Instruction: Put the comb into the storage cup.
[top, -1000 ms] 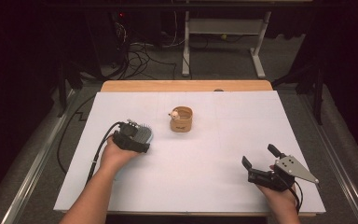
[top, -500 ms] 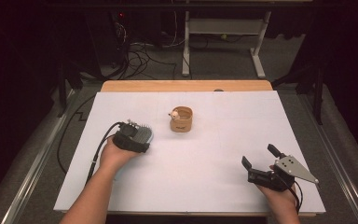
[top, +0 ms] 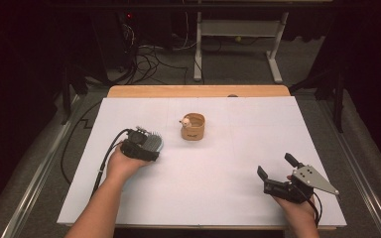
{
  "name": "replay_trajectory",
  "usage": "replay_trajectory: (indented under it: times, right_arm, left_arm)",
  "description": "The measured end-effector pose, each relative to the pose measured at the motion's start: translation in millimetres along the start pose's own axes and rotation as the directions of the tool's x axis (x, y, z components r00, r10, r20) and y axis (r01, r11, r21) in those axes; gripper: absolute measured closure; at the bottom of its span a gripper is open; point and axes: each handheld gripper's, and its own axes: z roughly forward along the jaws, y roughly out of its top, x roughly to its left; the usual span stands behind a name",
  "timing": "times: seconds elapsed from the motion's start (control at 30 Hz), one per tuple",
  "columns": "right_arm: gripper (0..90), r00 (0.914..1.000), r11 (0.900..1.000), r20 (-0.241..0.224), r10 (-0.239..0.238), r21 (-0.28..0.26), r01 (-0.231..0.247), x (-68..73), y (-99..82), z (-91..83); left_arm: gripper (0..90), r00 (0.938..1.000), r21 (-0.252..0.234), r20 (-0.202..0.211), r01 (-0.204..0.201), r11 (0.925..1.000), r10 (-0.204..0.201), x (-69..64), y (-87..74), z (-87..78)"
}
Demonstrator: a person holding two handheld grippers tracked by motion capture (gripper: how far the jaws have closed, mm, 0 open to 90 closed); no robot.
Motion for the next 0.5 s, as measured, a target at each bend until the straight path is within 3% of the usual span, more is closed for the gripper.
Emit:
replay_trajectory:
  times: [0.5]
  right_arm:
    - [0.5,1.0,1.0,0.003,0.0,-0.002,0.0,-0.7,-0.1,0.1]
  left_arm:
    - [20.8,0.9999,-0.014,0.004,0.011,0.9998,-0.011,1.3,-0.8,-1.3]
